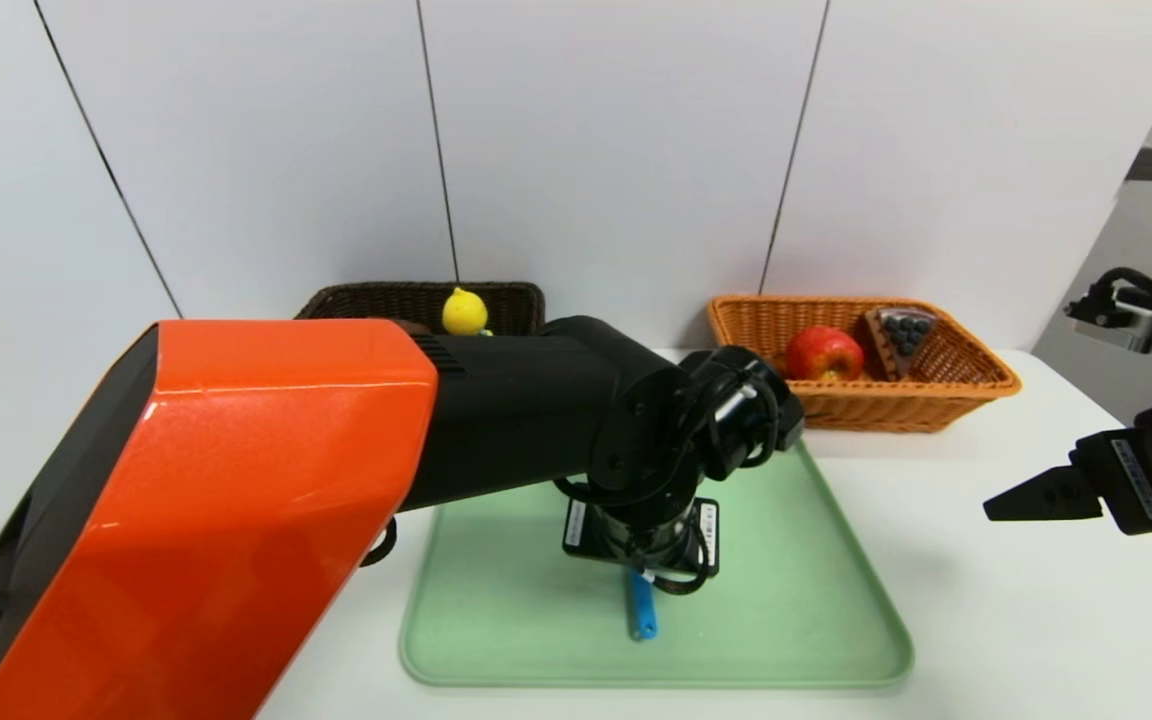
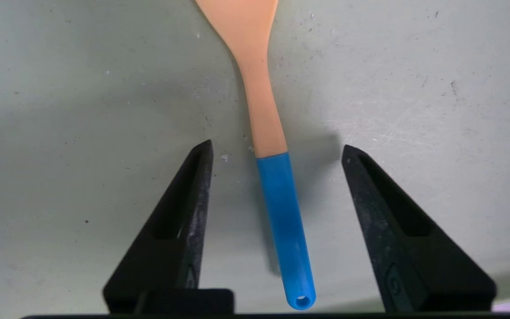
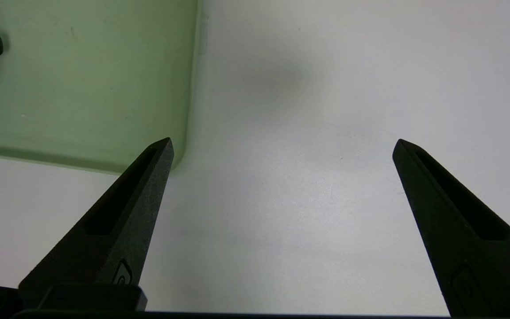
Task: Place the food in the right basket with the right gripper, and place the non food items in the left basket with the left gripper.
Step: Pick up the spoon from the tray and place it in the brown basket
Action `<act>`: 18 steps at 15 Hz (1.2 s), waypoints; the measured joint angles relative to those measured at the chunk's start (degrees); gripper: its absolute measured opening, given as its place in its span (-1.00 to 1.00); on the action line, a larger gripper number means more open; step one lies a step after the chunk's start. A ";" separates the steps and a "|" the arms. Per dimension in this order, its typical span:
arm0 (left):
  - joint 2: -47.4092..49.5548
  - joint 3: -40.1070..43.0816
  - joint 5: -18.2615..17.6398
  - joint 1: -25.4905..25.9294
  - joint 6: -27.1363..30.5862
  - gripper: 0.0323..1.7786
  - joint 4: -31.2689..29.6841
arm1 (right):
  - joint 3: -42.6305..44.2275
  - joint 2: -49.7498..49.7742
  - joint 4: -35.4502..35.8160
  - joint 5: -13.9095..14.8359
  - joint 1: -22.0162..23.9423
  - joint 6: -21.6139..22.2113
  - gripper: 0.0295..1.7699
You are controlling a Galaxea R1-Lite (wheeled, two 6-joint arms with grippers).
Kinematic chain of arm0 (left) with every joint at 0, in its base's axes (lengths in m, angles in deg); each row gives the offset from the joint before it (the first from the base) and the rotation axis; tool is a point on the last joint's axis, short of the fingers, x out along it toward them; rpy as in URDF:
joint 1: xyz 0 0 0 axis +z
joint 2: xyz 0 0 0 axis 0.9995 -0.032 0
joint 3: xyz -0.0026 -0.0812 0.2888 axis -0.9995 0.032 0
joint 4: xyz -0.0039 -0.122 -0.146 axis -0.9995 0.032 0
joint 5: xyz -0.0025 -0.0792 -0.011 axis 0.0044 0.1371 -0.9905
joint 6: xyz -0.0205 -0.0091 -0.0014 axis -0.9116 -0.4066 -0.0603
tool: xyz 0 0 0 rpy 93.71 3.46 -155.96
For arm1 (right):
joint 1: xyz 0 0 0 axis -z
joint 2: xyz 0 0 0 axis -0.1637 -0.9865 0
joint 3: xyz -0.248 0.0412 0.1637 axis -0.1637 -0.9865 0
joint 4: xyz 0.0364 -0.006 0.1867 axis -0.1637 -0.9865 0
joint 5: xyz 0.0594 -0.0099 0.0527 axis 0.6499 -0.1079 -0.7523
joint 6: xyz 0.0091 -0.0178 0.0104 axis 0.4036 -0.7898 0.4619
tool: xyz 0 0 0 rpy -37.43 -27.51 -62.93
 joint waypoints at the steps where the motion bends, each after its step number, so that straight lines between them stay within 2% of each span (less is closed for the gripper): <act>1: -0.01 0.02 0.00 0.02 0.01 0.00 0.02 | 0.00 0.05 0.04 -0.02 0.00 0.00 0.93; 2: -0.01 0.02 0.00 0.02 0.04 -0.11 0.10 | 0.00 0.11 0.00 -0.02 -0.01 0.00 0.93; 3: -0.04 0.05 -0.02 0.02 0.06 -0.31 0.10 | 0.00 0.15 0.00 -0.02 -0.01 0.02 0.93; 4: -0.04 0.05 -0.02 0.02 0.11 -0.91 0.05 | 0.00 0.22 0.00 0.00 -0.04 -0.02 0.93; 12: 2.10 0.05 -0.22 0.02 0.59 -0.90 0.02 | 0.00 1.11 -0.02 0.02 -0.87 -0.27 0.93; 18: 12.31 0.05 -4.00 0.13 2.34 -0.91 -2.43 | -0.68 1.99 -0.13 0.20 -0.96 -0.28 0.93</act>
